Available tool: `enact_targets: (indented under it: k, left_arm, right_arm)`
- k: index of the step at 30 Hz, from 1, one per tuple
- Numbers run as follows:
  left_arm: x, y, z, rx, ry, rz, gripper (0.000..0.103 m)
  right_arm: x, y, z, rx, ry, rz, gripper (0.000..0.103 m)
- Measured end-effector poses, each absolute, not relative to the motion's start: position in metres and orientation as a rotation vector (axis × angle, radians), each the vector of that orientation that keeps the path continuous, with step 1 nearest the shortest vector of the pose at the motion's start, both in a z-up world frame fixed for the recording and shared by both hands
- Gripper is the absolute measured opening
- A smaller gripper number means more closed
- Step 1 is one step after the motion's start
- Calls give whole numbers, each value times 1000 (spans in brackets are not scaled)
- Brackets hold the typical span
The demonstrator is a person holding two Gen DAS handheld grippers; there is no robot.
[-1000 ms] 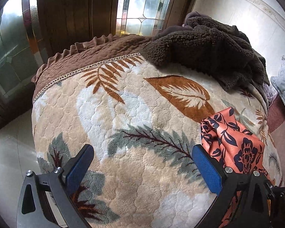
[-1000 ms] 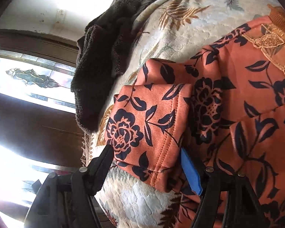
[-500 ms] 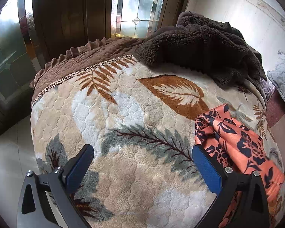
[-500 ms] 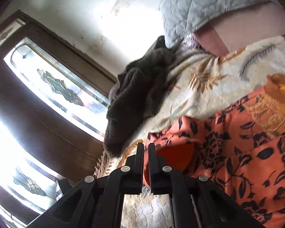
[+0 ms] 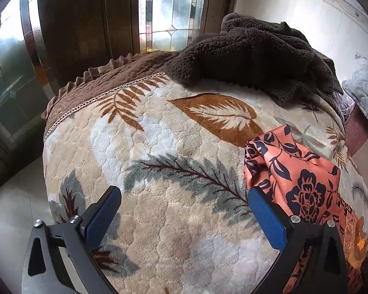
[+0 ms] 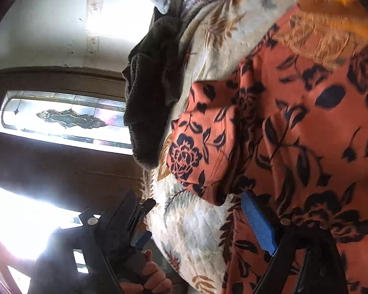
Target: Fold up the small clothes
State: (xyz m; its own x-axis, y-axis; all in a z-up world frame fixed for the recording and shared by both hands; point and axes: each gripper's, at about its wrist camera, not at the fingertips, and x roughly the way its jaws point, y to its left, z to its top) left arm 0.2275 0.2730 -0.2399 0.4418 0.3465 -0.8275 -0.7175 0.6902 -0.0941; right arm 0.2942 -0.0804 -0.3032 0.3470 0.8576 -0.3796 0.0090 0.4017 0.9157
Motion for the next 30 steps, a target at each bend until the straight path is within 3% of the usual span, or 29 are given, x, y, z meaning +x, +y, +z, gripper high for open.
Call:
enact_targets:
  k: [3, 5, 7, 11, 14, 21, 22, 24, 30]
  left_arm:
    - [222, 290, -241, -504, 879, 723, 103]
    - [221, 296, -242, -511, 880, 730, 103]
    - [221, 298, -243, -509, 884, 727, 103]
    - [223, 297, -245, -509, 894, 709, 103]
    - [225, 295, -245, -507, 895, 702, 103]
    - [228, 289, -246, -489, 909, 687, 103]
    - [229, 289, -246, -487, 911, 684, 103]
    - [229, 288, -247, -484, 912, 687, 103]
    - [234, 278, -247, -462, 922, 670, 103]
  right_arm:
    - [291, -59, -319, 1038, 1088, 704, 87]
    - [293, -50, -324, 1031, 1089, 662, 75]
    - [300, -45, -334, 1057, 1108, 618, 70]
    - [310, -40, -329, 1056, 1085, 618, 37]
    - [310, -39, -304, 976, 978, 634, 34]
    - [335, -32, -335, 930, 1090, 471, 37]
    - [334, -35, -334, 932, 1065, 476, 34]
    - [332, -37, -328, 903, 1041, 503, 6]
    - [309, -52, -261, 791, 829, 589, 6]
